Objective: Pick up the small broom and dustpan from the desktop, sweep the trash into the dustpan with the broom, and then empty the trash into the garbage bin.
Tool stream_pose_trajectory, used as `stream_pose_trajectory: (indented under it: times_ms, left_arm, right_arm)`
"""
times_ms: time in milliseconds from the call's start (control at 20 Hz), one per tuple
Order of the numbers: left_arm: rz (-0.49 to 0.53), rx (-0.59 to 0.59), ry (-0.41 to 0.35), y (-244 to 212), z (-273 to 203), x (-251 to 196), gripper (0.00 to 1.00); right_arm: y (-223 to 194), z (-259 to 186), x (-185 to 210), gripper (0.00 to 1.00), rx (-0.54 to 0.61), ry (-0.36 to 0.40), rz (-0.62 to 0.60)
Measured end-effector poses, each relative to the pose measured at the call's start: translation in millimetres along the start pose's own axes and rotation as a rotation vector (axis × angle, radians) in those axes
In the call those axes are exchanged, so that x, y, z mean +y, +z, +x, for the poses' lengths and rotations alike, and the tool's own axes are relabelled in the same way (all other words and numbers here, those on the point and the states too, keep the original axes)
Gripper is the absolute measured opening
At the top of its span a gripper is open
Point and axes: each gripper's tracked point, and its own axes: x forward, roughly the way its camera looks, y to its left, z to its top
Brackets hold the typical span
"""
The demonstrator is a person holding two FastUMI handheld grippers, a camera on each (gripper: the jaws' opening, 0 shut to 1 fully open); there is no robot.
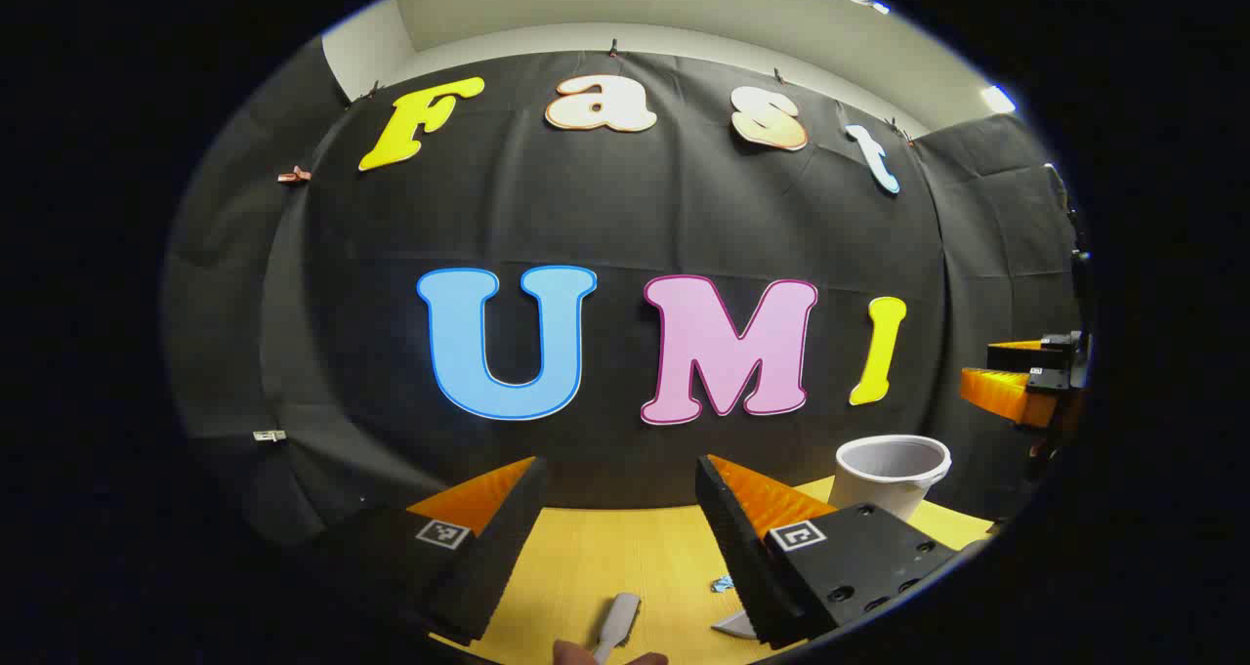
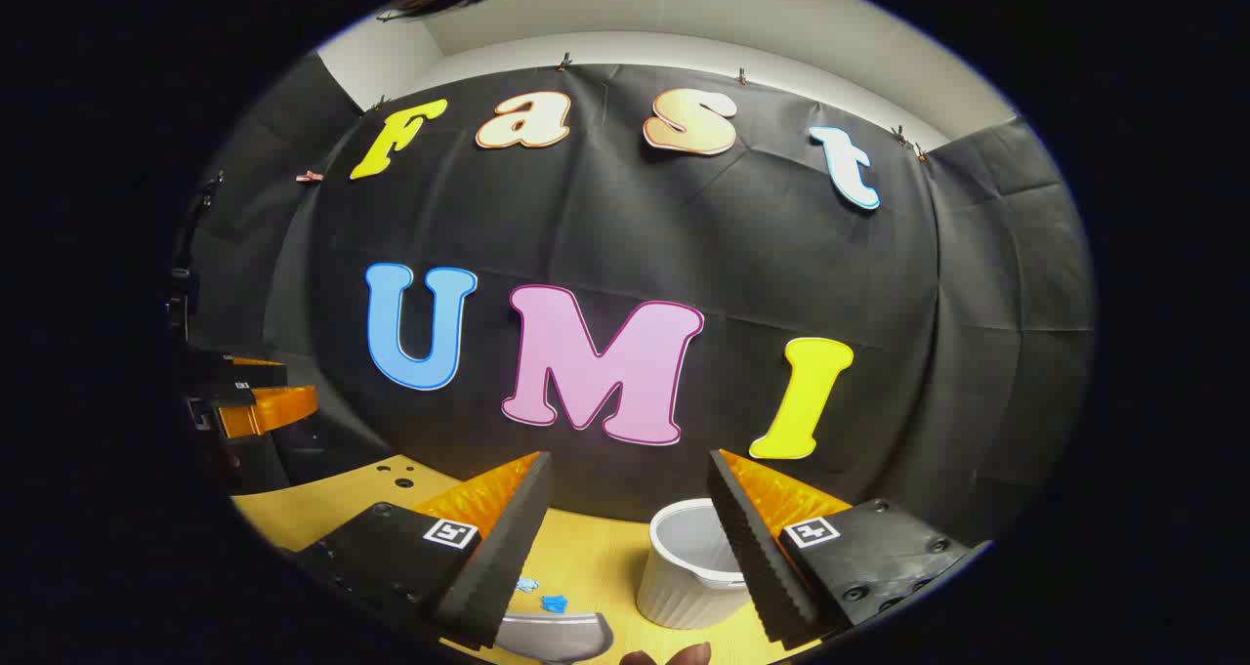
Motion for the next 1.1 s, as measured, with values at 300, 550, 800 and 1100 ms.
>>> stream_pose_trajectory:
  times_ms: [300, 550, 800, 1100]
  left_arm:
    - [0.011, 0.003, -0.01, -1, -2, -1, 0.95]
    - [0.018, 0.005, -0.013, 0, -5, -1, 0.95]
    - [0.021, 0.004, -0.01, -1, -8, 0, 0.95]
    - [0.054, 0.012, -0.007, -8, -13, 4, 0.95]
  right_arm:
    - [-2, -3, 3, 0.97, -0.004, 0.0, 0.005]
    - [0, -5, 3, 0.97, -0.012, -0.006, 0.009]
    - [-3, -6, 2, 0.97, -0.004, -0.009, 0.014]
    - [-71, -12, 14, 0.98, 0.283, 0.064, 0.031]
